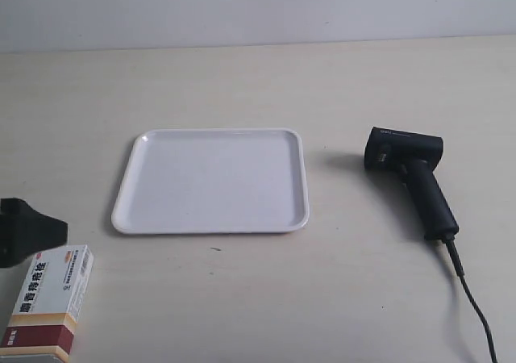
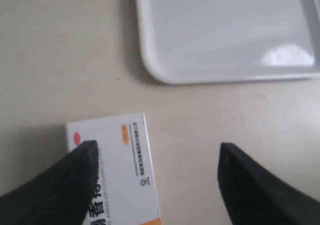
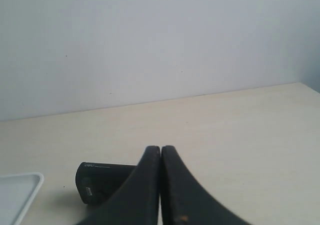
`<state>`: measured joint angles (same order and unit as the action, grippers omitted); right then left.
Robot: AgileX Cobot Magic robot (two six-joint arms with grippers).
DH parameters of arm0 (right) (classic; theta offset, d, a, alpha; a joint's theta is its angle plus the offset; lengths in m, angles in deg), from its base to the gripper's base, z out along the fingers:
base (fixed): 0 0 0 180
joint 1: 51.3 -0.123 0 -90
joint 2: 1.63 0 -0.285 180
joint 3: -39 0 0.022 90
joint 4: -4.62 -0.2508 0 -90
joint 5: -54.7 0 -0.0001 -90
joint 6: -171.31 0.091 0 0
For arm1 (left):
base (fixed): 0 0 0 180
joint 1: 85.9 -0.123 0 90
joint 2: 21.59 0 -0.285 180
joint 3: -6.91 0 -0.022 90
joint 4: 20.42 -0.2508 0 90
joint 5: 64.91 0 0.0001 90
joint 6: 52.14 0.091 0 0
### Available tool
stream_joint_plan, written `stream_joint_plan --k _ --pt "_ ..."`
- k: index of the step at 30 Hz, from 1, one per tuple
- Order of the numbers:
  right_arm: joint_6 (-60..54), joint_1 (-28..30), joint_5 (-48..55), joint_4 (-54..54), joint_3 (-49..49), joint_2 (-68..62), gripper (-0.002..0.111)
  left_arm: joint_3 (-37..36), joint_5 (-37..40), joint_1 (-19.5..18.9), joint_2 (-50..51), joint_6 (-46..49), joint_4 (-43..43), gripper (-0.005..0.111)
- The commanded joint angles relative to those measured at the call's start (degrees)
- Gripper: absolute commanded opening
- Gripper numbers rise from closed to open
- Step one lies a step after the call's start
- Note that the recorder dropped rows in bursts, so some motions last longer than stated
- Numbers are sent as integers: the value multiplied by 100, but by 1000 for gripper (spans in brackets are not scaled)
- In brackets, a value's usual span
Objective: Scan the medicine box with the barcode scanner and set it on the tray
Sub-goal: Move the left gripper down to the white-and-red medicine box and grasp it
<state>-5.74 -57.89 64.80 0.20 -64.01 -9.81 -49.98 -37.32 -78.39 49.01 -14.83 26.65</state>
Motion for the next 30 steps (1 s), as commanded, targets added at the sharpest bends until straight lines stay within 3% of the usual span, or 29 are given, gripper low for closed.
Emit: stream_joint_plan --k 1,14,21,30 --pt "1 -5 -80 57 23 39 0 32 -8 317 405 614 204 75" --pt "1 -5 -104 57 23 39 0 32 -640 331 813 748 -292 79" --pt "1 -5 -127 57 23 39 0 -8 -833 331 1334 946 -292 105" --pt "1 -5 -173 45 23 39 0 -8 -1068 331 1988 1839 248 105"
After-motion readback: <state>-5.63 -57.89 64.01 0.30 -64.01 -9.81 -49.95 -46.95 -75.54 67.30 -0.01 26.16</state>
